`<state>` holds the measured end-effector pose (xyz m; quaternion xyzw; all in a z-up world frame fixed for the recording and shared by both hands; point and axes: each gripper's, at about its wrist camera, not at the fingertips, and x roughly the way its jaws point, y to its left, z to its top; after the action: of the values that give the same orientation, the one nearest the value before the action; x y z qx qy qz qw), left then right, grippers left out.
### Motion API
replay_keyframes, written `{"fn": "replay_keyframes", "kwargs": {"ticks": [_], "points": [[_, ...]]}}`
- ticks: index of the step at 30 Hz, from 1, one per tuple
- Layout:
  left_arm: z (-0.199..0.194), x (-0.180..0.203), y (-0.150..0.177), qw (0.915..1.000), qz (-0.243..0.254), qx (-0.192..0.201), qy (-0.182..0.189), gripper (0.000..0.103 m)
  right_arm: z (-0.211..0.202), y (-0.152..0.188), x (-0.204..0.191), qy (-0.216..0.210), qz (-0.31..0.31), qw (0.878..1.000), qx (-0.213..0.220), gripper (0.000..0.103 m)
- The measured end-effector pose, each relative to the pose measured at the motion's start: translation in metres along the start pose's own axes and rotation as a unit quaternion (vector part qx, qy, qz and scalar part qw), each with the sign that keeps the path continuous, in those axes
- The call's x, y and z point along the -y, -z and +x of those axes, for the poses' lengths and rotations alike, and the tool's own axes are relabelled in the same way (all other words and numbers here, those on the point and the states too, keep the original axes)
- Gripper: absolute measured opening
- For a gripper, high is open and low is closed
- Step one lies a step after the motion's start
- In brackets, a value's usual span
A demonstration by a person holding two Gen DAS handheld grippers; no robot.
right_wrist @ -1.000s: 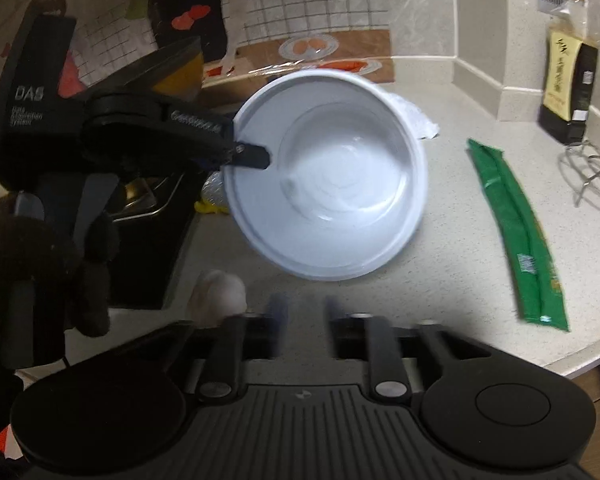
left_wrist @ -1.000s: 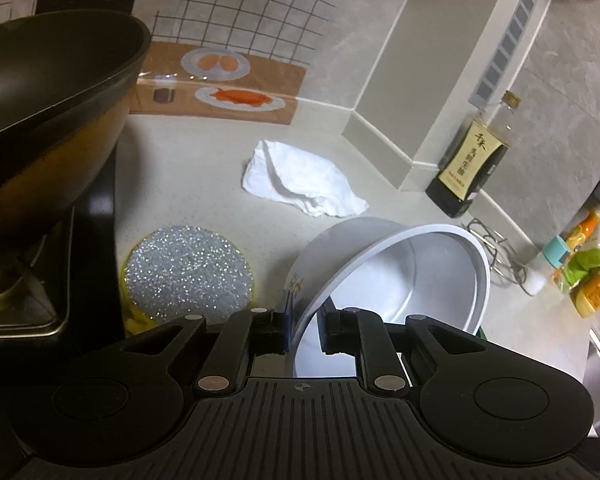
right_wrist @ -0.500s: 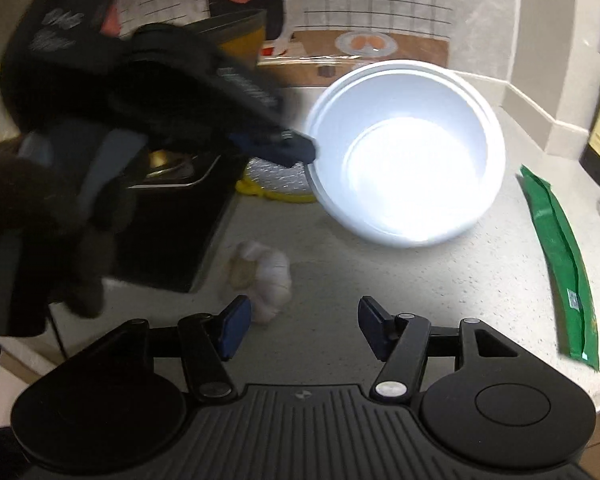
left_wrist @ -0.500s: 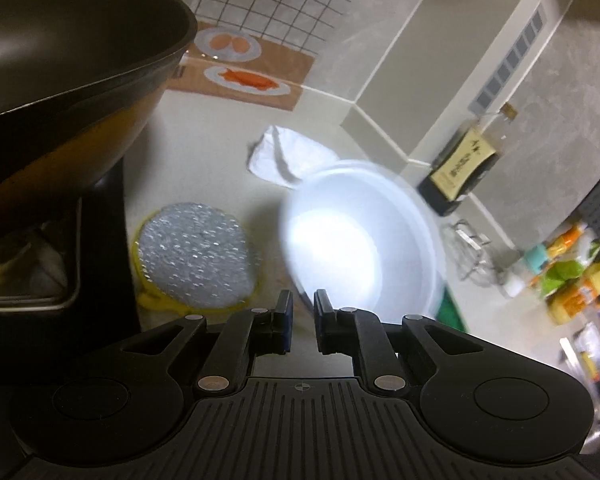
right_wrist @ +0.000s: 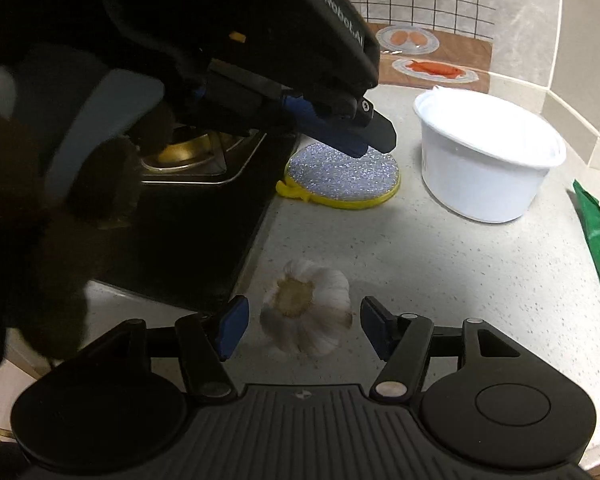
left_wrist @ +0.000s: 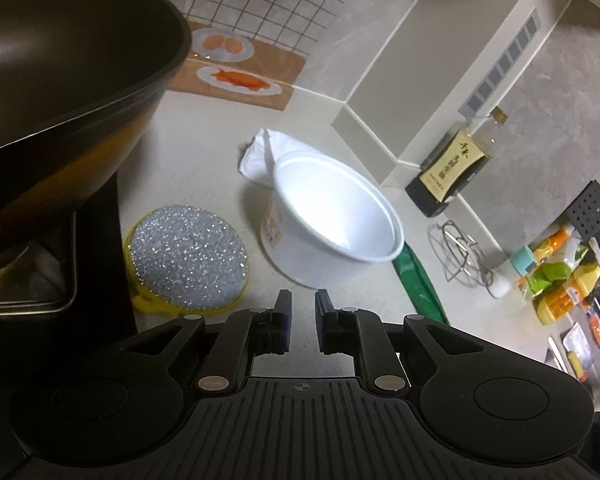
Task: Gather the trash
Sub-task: 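Set the bowl upright with the left tool while the right tool grasps the garlic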
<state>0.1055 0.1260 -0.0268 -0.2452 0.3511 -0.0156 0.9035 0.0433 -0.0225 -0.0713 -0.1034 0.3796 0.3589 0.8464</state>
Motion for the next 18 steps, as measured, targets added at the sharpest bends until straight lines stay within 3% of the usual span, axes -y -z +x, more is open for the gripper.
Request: {"fn": "replay_keyframes", "kwargs": {"ticks": [2,4,11,18], "points": [[-0.002,-0.002,0.0,1.0,0.0,0.006,-0.001,0.015,0.004,0.001,-0.001,0.007,-0.005,1.0,-0.002,0.062],[-0.003,-0.004,0.001,0.9999,0.001,0.01,-0.003,0.015,0.007,0.002,0.0,0.004,0.0,1.0,-0.005,0.051],[0.002,0.005,0.012,0.9948,0.083,0.029,-0.052,0.016,-0.006,0.007,0.013,0.016,0.016,1.0,-0.006,0.051],[0.028,0.019,0.017,0.9977,0.064,-0.023,0.006,0.016,-0.023,0.02,0.055,0.087,0.072,0.994,-0.002,0.051]]}}
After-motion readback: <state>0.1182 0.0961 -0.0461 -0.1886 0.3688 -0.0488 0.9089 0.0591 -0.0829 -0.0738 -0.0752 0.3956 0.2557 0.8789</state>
